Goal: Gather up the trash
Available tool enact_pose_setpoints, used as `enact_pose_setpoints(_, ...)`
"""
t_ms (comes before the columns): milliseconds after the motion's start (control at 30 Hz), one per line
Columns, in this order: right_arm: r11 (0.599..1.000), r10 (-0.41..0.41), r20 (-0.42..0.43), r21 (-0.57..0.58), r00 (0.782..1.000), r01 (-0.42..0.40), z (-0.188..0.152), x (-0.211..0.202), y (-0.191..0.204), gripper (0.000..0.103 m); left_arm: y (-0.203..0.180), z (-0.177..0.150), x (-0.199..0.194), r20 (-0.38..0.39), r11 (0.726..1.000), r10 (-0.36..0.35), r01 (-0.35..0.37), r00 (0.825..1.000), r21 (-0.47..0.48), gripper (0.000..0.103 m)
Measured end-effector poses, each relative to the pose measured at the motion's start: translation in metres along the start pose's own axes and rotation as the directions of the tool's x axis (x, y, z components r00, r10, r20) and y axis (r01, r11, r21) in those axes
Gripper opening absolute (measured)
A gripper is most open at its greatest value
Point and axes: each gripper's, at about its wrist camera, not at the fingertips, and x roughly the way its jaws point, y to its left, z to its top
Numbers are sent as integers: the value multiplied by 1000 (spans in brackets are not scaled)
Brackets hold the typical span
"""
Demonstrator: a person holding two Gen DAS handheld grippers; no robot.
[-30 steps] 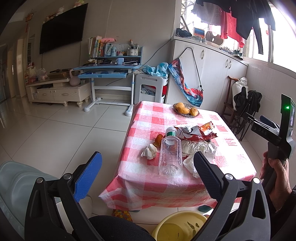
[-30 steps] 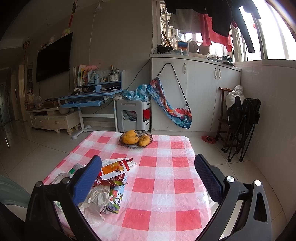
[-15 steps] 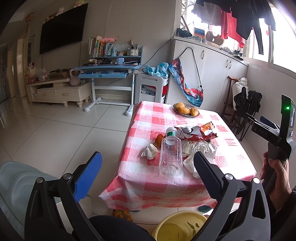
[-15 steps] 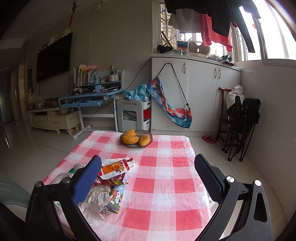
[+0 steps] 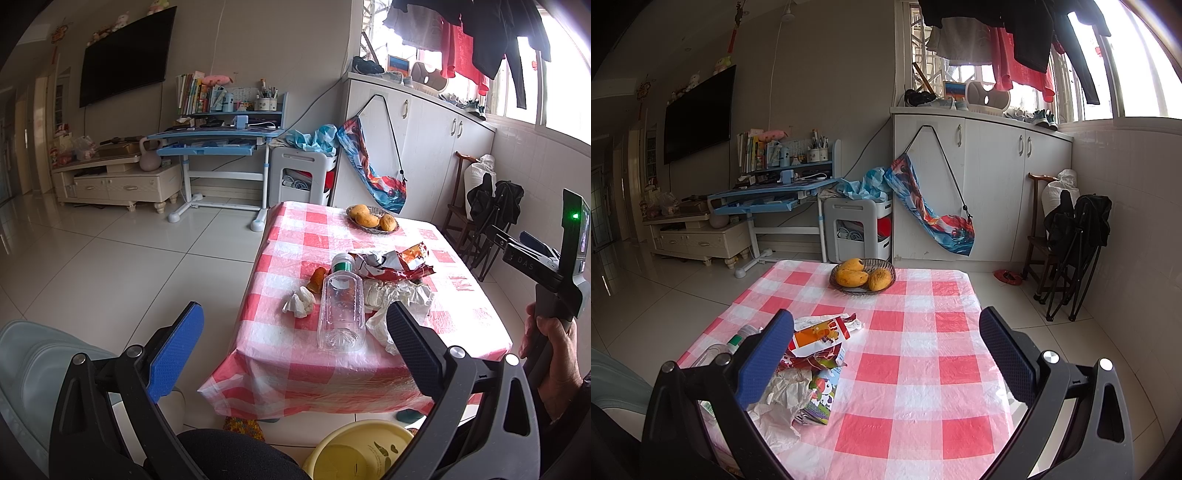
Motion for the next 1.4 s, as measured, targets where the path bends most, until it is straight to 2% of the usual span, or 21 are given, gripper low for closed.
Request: enact_pose_setpoints(1400,1000,13,-21,15,1000,-13,-10,-11,4,96,3,1,3,-4,1000,11,-11,1000,2,96)
